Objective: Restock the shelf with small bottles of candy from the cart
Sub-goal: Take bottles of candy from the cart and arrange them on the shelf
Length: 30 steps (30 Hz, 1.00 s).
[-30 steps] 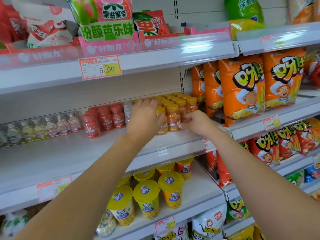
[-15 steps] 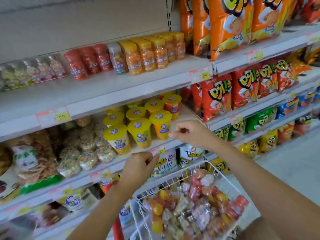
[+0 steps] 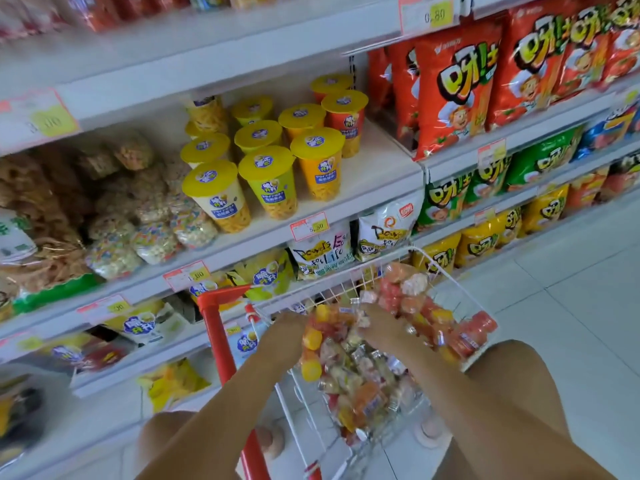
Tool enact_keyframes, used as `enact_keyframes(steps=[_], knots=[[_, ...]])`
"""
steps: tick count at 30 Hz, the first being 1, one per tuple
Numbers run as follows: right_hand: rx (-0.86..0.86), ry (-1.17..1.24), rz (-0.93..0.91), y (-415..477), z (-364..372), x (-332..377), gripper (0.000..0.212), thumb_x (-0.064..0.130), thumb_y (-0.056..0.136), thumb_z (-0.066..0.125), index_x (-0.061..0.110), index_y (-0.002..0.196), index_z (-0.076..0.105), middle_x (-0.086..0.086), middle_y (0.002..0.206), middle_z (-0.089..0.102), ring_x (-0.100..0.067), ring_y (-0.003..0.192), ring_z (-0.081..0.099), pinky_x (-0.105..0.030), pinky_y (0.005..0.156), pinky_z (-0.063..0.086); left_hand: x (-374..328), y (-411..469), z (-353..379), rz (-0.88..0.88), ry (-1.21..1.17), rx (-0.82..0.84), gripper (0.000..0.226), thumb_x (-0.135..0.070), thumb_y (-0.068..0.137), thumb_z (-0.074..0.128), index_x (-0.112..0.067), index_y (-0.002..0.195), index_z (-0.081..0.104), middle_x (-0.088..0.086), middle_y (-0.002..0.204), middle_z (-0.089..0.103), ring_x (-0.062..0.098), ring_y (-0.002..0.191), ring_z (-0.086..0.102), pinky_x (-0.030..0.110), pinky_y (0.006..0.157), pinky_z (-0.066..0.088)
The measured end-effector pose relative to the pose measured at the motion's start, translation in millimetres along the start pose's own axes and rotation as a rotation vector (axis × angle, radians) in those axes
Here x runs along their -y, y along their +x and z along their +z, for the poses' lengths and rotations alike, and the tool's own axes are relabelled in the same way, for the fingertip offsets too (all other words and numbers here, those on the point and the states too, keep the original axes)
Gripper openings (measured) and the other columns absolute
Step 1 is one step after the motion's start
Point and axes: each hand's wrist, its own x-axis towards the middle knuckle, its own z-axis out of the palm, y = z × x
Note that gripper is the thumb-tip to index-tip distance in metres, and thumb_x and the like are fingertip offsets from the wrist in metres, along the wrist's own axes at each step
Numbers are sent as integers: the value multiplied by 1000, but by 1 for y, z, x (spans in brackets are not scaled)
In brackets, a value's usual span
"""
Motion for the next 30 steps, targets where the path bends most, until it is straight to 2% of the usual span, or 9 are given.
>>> enact_keyframes(steps=[4,7,9,12,17,21,24,27,30], knots=[[-17,-57,-17,30,31,0,68,1,86,56,21,145,31,-9,138,49,-24,117,54,-41,96,48,7,11,10,23,121,74,60,4,84,44,-16,140,38,11,134,46,27,121,46,37,90,49],[-12,-233,-36,47,42,2,73,12,87,62,25,148,25,-5,151,32,-28,136,34,-45,108,36,8,14,13,44,125,103,61,2,86,44,-20,142,38,6,142,41,24,130,40,35,95,45],[-16,-295,-16,54,44,4,75,19,85,67,26,147,25,-5,152,25,-30,138,30,-49,108,35,8,19,16,58,126,121,64,4,87,43,-23,144,35,6,145,37,24,132,36,36,97,45],[37,-383,10,67,48,1,82,13,82,71,27,147,23,-6,153,19,-33,141,22,-53,109,33,6,27,21,47,150,132,67,7,85,42,-23,145,34,9,143,36,29,132,34,41,98,43],[90,-362,-30,70,45,2,78,11,82,70,22,145,26,-9,141,40,-30,129,39,-47,100,43,3,33,24,-2,179,114,66,9,81,48,-19,140,37,13,135,38,32,128,35,41,94,45],[-2,17,-75,58,36,-2,56,19,80,74,19,128,46,-3,107,59,-20,96,57,-28,80,48,5,34,21,-30,53,62,67,6,84,48,-24,143,34,12,131,42,31,126,36,40,95,44],[-2,431,-36,38,7,4,55,33,79,74,21,128,52,3,113,64,-16,102,61,-32,95,47,6,28,10,-67,-164,-11,49,-18,93,55,-20,140,41,10,132,45,27,123,42,34,100,38],[87,858,-3,12,-36,23,32,30,88,64,19,118,59,1,109,66,-16,95,66,-37,93,52,2,10,-18,-158,-694,-129,25,-25,89,63,-18,113,61,5,112,62,22,104,59,37,90,45],[189,1210,-76,-18,-78,52,25,21,91,54,8,112,59,-11,98,66,-24,83,66,-40,78,56,-5,-13,-63,-139,-1173,-185,15,-18,91,62,-7,100,62,3,78,70,13,74,66,37,73,50]])
